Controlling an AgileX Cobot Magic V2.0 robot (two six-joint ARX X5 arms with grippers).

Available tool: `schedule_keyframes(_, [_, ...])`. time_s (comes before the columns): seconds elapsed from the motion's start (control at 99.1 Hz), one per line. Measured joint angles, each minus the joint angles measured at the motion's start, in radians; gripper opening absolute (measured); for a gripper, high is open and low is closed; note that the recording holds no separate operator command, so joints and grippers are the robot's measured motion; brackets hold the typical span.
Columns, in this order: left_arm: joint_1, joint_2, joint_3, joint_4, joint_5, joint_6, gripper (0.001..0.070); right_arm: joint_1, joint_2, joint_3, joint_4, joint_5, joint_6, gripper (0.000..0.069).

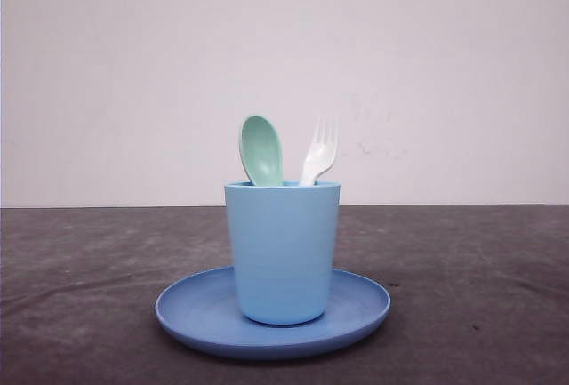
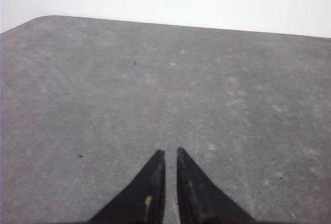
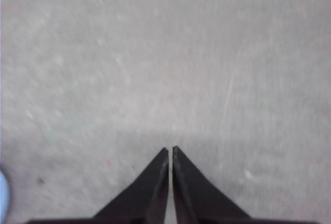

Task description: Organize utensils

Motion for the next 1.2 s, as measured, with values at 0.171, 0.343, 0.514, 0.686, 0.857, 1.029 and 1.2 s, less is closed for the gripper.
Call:
schedule_keyframes(0.171, [0.000, 0.000, 0.000, 0.000, 0.000, 0.000, 0.0015, -0.023, -0.159, -0.200, 0.103, 0.000, 0.000, 0.0011])
schedule_keyframes(0.343, [0.000, 0.000, 0.000, 0.000, 0.000, 0.000, 0.0015, -0.050, -0.320, -0.386, 0.191, 0.000, 0.000, 0.0011])
schedule_keyframes(0.514, [0.000, 0.000, 0.000, 0.000, 0.000, 0.000, 0.0015, -0.056, -0.476, -0.501, 0.237, -0.001, 0.000, 0.0011])
schedule_keyframes(0.686, [0.000, 0.000, 0.000, 0.000, 0.000, 0.000, 0.0015, -0.056, -0.567, -0.570, 0.314, -0.001, 0.000, 0.0011])
schedule_keyframes(0.857, [0.000, 0.000, 0.000, 0.000, 0.000, 0.000, 0.0015, -0.050, -0.577, -0.607, 0.373, -0.001, 0.000, 0.0011])
schedule_keyframes(1.029, [0.000, 0.000, 0.000, 0.000, 0.000, 0.000, 0.0015, -0.048, -0.576, -0.632, 0.417, -0.004, 0.000, 0.0011])
schedule_keyframes(1.2, [0.000, 0.000, 0.000, 0.000, 0.000, 0.000, 0.0015, -0.046, -0.576, -0.632, 0.393, -0.003, 0.000, 0.0011])
